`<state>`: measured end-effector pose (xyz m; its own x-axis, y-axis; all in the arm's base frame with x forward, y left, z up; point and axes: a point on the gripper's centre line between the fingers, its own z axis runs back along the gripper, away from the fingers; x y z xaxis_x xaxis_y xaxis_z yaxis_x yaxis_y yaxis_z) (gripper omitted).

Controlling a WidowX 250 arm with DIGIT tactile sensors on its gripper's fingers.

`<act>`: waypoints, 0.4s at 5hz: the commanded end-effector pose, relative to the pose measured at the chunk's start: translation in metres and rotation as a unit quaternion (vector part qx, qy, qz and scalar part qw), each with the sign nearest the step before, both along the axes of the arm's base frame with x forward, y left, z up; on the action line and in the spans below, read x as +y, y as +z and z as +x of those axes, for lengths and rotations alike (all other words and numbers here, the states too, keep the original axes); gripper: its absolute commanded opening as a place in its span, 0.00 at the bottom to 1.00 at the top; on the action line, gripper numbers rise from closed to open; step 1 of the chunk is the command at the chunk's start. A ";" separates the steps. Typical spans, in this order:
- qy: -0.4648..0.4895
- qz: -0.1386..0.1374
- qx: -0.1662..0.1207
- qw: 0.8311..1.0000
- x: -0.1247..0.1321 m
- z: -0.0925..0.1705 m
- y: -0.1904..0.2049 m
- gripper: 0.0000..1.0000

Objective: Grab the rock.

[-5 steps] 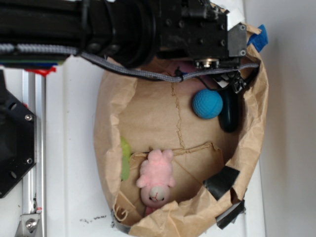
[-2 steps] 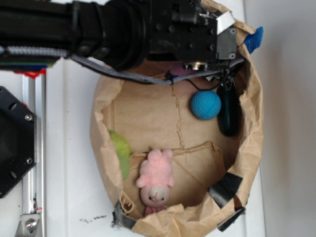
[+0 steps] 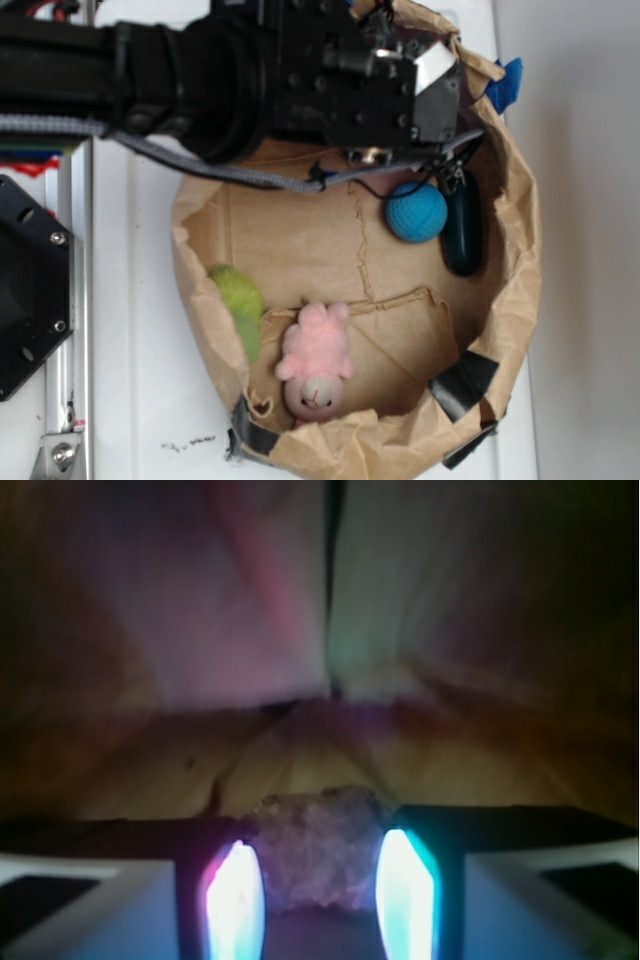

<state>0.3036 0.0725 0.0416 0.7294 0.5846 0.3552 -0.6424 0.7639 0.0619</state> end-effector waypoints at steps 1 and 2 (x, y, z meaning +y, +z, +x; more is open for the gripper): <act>-0.023 -0.018 -0.014 0.999 -0.015 -0.023 0.028 0.00; -0.040 -0.035 -0.025 0.998 -0.026 -0.038 0.049 0.00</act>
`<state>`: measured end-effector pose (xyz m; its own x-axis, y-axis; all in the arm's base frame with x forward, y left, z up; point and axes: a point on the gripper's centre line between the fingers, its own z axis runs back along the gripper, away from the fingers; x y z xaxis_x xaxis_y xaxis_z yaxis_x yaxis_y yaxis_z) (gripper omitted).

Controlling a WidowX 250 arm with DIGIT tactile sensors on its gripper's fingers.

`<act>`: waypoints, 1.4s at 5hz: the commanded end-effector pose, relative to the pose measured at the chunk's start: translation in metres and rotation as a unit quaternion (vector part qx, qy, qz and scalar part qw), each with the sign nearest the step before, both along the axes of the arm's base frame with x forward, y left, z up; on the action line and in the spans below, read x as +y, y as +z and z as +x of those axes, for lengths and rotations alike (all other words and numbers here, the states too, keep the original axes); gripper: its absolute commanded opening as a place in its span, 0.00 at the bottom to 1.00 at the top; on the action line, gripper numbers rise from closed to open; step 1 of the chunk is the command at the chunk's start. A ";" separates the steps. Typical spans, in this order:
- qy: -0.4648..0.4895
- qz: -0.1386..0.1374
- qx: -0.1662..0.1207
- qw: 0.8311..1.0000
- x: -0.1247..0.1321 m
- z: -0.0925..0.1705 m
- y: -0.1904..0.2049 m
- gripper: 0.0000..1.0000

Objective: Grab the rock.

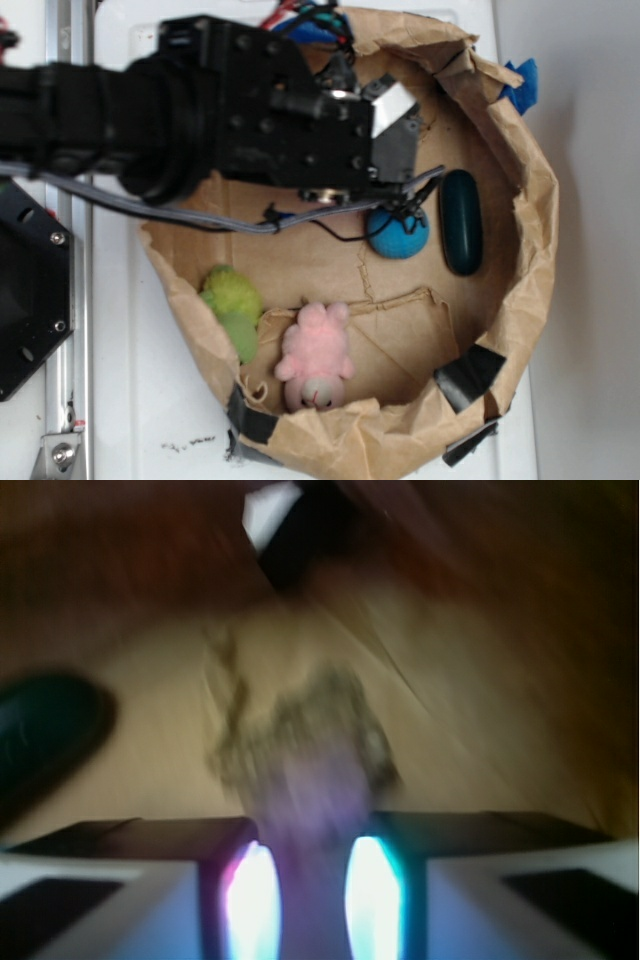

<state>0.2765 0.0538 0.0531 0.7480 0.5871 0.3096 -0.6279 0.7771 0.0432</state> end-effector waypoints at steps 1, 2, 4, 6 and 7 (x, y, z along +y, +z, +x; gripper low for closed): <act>-0.034 -0.016 -0.039 0.999 -0.011 -0.016 0.042 0.00; -0.022 -0.010 -0.032 0.999 -0.007 -0.013 0.037 0.00; -0.019 0.005 -0.022 1.000 0.005 0.000 0.020 1.00; -0.013 0.006 -0.014 1.000 0.014 0.011 0.009 1.00; -0.011 0.009 -0.011 1.000 0.020 0.019 0.005 1.00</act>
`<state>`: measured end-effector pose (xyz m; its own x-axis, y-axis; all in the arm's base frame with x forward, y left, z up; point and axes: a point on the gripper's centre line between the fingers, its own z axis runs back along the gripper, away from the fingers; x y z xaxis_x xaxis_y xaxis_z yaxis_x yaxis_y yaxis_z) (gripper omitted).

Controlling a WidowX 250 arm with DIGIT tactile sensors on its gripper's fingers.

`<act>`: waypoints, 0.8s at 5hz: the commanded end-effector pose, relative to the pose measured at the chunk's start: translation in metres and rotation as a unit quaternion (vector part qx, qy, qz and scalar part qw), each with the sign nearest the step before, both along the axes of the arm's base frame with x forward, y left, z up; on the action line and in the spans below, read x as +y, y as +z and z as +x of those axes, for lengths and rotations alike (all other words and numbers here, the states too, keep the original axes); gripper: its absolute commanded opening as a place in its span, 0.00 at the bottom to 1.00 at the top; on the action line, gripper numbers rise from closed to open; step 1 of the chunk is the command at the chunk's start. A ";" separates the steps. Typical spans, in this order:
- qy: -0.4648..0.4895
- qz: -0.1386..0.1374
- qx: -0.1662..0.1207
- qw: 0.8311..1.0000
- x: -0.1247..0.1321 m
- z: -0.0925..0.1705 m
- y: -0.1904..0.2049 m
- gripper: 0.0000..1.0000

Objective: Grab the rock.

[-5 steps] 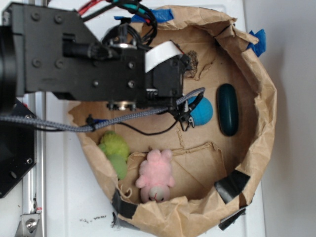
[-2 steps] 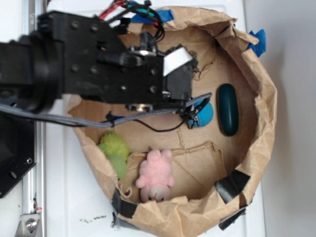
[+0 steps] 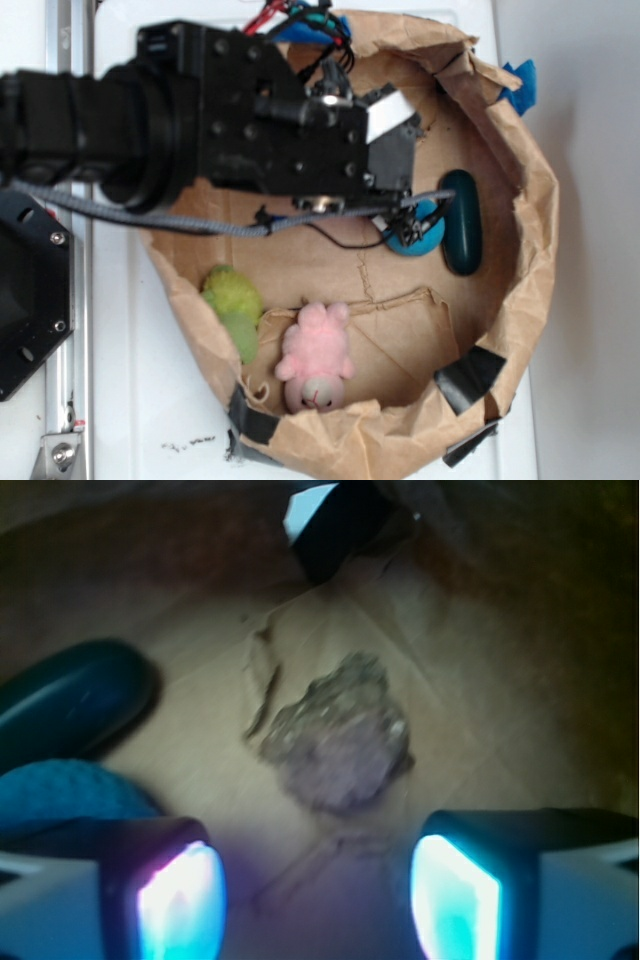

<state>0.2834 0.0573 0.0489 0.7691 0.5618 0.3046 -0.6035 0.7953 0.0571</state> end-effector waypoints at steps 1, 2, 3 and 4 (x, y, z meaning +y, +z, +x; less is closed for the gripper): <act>0.013 0.004 -0.017 1.000 0.026 0.020 0.009 1.00; 0.017 0.004 -0.010 1.000 0.033 0.027 0.003 1.00; 0.011 0.004 -0.003 1.000 0.032 0.031 -0.004 1.00; -0.005 0.013 0.006 1.000 0.025 0.034 -0.017 1.00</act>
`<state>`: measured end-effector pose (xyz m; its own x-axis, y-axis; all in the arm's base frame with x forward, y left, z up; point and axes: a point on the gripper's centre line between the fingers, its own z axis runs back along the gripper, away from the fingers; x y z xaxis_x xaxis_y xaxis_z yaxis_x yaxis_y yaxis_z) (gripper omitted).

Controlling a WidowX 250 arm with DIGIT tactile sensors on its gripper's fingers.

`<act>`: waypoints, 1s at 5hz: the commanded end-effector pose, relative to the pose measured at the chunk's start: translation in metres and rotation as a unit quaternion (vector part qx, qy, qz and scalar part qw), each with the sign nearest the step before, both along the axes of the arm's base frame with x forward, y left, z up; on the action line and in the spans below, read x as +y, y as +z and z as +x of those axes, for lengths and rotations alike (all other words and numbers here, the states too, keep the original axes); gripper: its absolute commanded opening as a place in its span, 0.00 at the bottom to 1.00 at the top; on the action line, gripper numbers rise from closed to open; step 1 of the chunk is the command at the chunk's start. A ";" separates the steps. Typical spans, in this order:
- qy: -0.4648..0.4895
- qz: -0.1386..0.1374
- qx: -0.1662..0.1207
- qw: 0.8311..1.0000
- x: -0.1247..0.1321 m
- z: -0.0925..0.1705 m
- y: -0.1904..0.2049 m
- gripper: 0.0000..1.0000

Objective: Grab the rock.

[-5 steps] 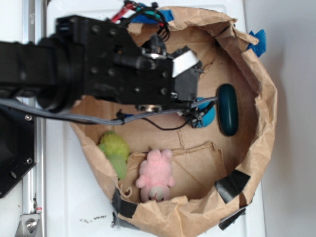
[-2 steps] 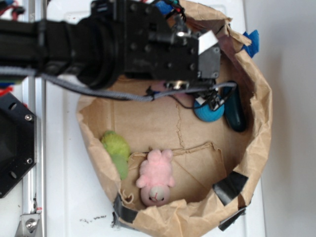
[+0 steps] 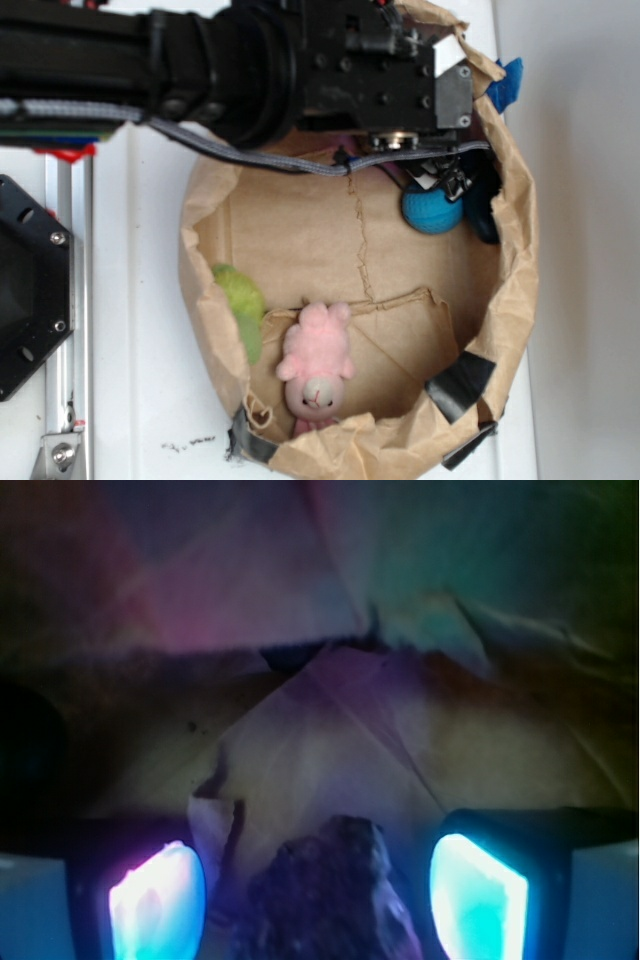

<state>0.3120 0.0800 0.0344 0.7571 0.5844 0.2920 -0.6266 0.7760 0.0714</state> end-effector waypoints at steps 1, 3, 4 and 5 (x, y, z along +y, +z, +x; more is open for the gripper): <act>-0.022 0.013 -0.005 1.000 0.000 0.005 -0.003 1.00; -0.005 0.005 -0.024 1.000 0.003 -0.001 0.010 0.00; -0.003 0.003 -0.031 1.000 0.003 -0.003 0.015 0.00; 0.000 0.001 -0.036 0.999 0.004 -0.004 0.018 0.00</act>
<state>0.3074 0.0768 0.0354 0.7355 0.6018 0.3112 -0.6439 0.7638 0.0449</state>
